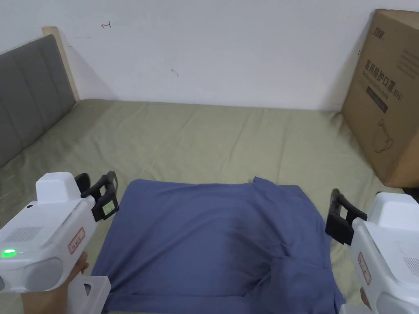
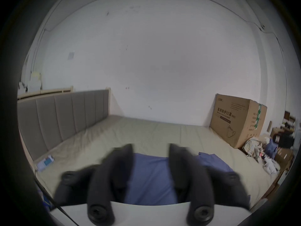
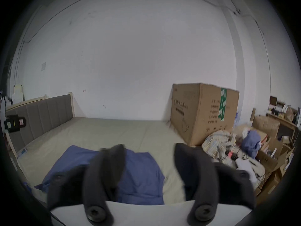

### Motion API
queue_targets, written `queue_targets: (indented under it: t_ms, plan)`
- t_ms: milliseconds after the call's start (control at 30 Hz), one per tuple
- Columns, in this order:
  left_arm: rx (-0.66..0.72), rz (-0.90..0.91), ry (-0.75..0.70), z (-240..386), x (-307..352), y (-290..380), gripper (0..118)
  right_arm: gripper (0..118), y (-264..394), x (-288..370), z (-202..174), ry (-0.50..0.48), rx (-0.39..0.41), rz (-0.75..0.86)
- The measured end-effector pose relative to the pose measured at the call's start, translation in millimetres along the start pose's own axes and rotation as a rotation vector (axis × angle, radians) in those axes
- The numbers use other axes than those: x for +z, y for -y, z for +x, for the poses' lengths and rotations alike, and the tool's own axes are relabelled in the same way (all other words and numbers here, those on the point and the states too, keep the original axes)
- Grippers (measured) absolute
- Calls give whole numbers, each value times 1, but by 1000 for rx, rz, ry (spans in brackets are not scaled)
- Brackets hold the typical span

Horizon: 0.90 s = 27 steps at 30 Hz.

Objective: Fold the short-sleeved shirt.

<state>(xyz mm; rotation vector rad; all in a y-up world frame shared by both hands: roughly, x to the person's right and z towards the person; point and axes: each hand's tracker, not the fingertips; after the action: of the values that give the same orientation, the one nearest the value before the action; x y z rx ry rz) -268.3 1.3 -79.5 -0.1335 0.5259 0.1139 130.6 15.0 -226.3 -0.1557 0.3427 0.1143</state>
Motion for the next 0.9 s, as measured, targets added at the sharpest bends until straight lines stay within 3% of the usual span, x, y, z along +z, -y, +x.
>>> queue_targets:
  t_ms: [33, 67, 100, 300, 600, 667, 700, 733, 767, 800, 900]
  plan:
    - [-23, 2, 5, 2, 1, 0, 25, 43, 0, 0, -1, 3, 4, 5]
    - [-26, -10, 25, 4, 2, 0, 8, 18, -1, 1, -3, 11, 22, 18]
    - [-35, -11, 27, 3, 1, 2, 2, 0, -1, 2, -5, 14, 41, 28]
    - [-44, -93, 34, -2, -4, 18, 0, 0, 2, 1, -6, -11, 40, 25]
    - [61, -481, 1, -58, -27, 98, 0, 0, 15, -7, -2, -43, 22, -34]
    - [93, -574, -4, -72, -31, 117, 19, 0, 18, -10, 0, -45, 26, -50]
    - [111, -617, -13, -79, -33, 126, 39, 0, 19, -10, -1, -47, 25, -56]
    - [115, -660, -21, -84, -36, 133, 70, 0, 21, -11, -1, -48, 25, -63]
    - [130, -696, -39, -89, -37, 141, 86, 0, 22, -12, -1, -47, 26, -69]
    - [142, -734, -59, -92, -38, 150, 97, 0, 23, -13, -1, -46, 27, -75]
    - [146, -784, -74, -97, -38, 172, 100, 0, 28, -15, 0, -43, 28, -94]
